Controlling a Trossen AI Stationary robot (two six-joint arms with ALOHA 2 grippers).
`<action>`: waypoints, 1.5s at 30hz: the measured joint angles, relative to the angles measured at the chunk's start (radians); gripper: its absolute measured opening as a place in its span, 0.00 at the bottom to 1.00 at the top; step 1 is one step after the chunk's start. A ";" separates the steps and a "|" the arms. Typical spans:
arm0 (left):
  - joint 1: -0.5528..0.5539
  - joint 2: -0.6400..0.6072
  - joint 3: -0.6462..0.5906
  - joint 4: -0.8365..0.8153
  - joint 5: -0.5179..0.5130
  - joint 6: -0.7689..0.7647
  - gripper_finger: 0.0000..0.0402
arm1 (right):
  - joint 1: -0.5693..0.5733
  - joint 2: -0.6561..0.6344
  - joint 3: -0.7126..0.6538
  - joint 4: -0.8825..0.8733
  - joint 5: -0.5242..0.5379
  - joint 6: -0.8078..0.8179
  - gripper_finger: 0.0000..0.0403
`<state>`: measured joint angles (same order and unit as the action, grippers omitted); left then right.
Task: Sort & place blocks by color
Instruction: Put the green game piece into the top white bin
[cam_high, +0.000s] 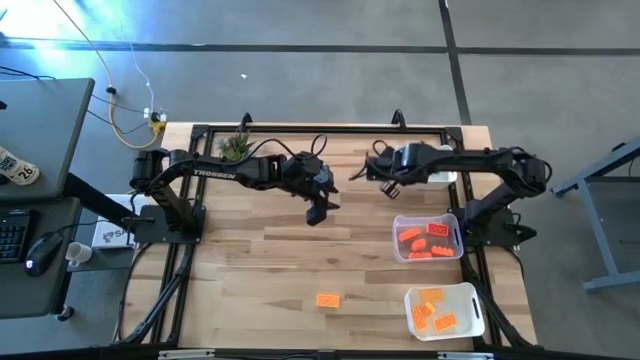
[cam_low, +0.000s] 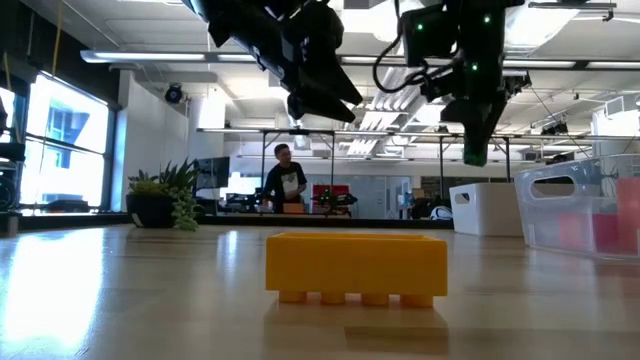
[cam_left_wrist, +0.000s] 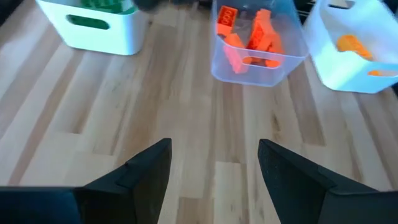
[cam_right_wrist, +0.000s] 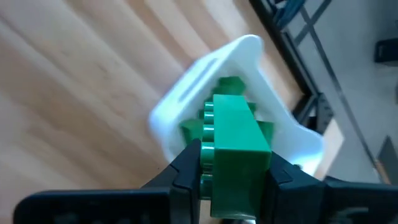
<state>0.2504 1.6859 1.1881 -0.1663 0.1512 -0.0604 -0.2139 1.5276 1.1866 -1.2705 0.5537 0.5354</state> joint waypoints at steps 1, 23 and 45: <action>0.000 0.000 0.000 -0.001 -0.011 -0.003 0.57 | -0.021 0.000 0.000 0.000 0.004 -0.024 0.17; -0.005 0.000 -0.001 -0.021 -0.014 -0.069 0.57 | -0.455 -0.002 -0.035 -0.087 -0.207 -0.284 0.18; -0.005 -0.001 -0.001 -0.025 -0.013 -0.068 0.57 | -0.437 -0.002 -0.138 -0.079 -0.223 -0.187 0.41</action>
<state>0.2459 1.6848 1.1870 -0.1917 0.1383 -0.1279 -0.6511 1.5261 1.0485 -1.3499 0.3305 0.3487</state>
